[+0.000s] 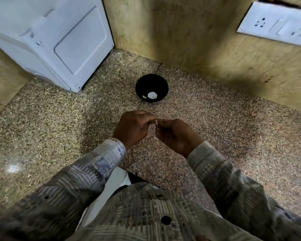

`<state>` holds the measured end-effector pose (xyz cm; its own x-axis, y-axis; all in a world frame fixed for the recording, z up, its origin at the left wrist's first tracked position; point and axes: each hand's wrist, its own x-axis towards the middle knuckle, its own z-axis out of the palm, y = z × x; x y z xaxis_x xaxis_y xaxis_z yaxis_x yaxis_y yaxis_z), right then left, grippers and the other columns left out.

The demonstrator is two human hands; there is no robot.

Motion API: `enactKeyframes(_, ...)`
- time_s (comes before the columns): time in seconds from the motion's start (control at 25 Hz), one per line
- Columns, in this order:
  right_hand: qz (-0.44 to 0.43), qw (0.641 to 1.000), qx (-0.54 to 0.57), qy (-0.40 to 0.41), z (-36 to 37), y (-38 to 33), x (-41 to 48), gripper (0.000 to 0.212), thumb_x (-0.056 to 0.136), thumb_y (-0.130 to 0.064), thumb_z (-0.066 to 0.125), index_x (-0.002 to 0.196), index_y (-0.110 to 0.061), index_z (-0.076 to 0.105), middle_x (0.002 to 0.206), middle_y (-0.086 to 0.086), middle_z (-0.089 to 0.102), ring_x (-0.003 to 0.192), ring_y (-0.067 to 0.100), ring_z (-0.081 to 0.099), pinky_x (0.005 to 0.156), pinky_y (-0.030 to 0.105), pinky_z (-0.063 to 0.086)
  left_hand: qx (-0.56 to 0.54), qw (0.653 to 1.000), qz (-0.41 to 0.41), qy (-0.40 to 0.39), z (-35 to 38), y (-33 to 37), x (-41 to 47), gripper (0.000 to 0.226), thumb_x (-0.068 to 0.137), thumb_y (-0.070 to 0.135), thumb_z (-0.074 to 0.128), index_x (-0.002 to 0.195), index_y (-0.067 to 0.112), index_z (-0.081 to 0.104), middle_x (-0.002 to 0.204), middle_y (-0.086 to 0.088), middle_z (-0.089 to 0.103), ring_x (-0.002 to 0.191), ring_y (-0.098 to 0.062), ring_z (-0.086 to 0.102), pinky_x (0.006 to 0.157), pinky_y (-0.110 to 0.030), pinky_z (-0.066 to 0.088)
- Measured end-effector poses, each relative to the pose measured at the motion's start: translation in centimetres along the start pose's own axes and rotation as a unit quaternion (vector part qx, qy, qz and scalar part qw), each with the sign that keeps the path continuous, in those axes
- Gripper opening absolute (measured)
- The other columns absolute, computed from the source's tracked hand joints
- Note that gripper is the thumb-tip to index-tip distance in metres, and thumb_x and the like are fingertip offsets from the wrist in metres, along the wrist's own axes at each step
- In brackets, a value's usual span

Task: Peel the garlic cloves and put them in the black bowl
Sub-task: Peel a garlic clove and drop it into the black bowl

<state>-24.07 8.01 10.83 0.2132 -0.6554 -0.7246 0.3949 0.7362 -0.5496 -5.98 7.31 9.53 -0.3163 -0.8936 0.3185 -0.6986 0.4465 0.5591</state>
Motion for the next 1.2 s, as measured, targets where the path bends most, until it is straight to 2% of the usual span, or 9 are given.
enactKeyframes(0.08,-0.134,0.986,-0.089,0.039,0.2,-0.2,-1.1,0.008,0.094,0.001,0.065,0.095,-0.001,0.073,0.085,0.012,0.072,0.075,0.020,0.068,0.069,0.030,0.060,-0.173,0.967,-0.186,0.007,-1.0,1.7,0.6,0.010,0.088,0.011,0.076,0.096,0.015,0.081,0.087,-0.003,0.079,0.081,-0.019,0.076,0.077,-0.033,0.062)
enactKeyframes(0.16,-0.283,0.933,-0.215,0.056,0.2,-0.3,-2.6,0.008,0.089,0.001,0.073,0.095,-0.002,0.077,0.087,0.010,0.077,0.079,0.022,0.072,0.075,0.033,0.061,-0.396,0.842,-0.366,-0.023,-2.0,3.9,1.2,0.006,0.089,0.004,0.075,0.093,0.006,0.079,0.086,-0.011,0.078,0.084,-0.032,0.076,0.075,-0.041,0.064)
enactKeyframes(0.2,-0.286,0.935,-0.204,0.042,0.3,-0.8,-3.4,0.008,0.089,0.000,0.071,0.095,-0.001,0.077,0.088,0.010,0.077,0.081,0.023,0.072,0.079,0.035,0.060,-0.420,0.829,-0.368,-0.015,-2.3,4.6,1.2,0.006,0.088,0.003,0.075,0.092,0.006,0.078,0.086,-0.012,0.078,0.083,-0.033,0.076,0.073,-0.040,0.064)
enactKeyframes(0.28,-0.190,0.976,-0.106,-0.014,0.3,-2.1,-4.8,0.012,0.094,0.002,0.061,0.093,-0.002,0.072,0.085,0.010,0.073,0.081,0.023,0.068,0.082,0.037,0.058,-0.329,0.906,-0.265,0.016,-2.8,5.7,0.7,0.011,0.085,0.005,0.079,0.092,0.012,0.081,0.081,-0.004,0.079,0.075,-0.025,0.076,0.069,-0.033,0.063)
enactKeyframes(0.36,-0.095,0.991,-0.052,-0.081,0.0,-3.3,-6.4,0.015,0.098,0.001,0.053,0.093,-0.005,0.066,0.083,0.008,0.069,0.079,0.019,0.064,0.081,0.034,0.054,-0.302,0.930,-0.207,0.038,-3.2,6.8,0.0,0.012,0.084,0.006,0.081,0.095,0.011,0.082,0.081,0.000,0.079,0.073,-0.020,0.076,0.069,-0.029,0.061)
enactKeyframes(0.52,-0.078,0.985,-0.031,-0.151,-0.6,-4.0,-8.4,0.017,0.102,-0.003,0.051,0.091,-0.008,0.064,0.080,0.007,0.069,0.073,0.014,0.065,0.075,0.029,0.055,-0.445,0.864,-0.225,0.064,-3.5,8.9,-0.7,0.015,0.087,-0.002,0.073,0.099,0.004,0.079,0.091,-0.014,0.078,0.081,-0.026,0.075,0.074,-0.033,0.061)
enactKeyframes(0.72,-0.261,0.949,-0.144,-0.107,-1.4,-2.6,-9.6,0.009,0.097,0.002,0.060,0.104,-0.002,0.065,0.087,0.016,0.071,0.077,0.018,0.067,0.076,0.035,0.058,-0.525,0.806,-0.259,0.086,-3.6,10.6,-2.0,0.017,0.090,0.001,0.069,0.105,0.001,0.077,0.095,-0.022,0.077,0.083,-0.027,0.074,0.075,-0.031,0.062)
enactKeyframes(1.0,-0.318,0.918,-0.222,-0.078,-2.2,-1.5,-10.0,0.013,0.098,-0.009,0.068,0.105,-0.001,0.075,0.096,0.020,0.077,0.089,0.030,0.074,0.086,0.042,0.061,-0.436,0.842,-0.301,0.099,-3.3,12.4,-3.0,0.012,0.091,0.000,0.070,0.101,-0.002,0.076,0.088,-0.018,0.077,0.078,-0.028,0.073,0.078,-0.040,0.061)
enactKeyframes(1.2,-0.337,0.885,-0.293,-0.129,-2.9,-1.9,-9.4,0.013,0.098,-0.012,0.064,0.102,-0.004,0.073,0.096,0.024,0.073,0.087,0.030,0.068,0.085,0.052,0.057,-0.605,0.700,-0.380,0.023,-4.1,12.4,-3.3,0.014,0.087,0.004,0.066,0.098,-0.004,0.072,0.084,-0.020,0.074,0.070,-0.024,0.072,0.066,-0.031,0.062)
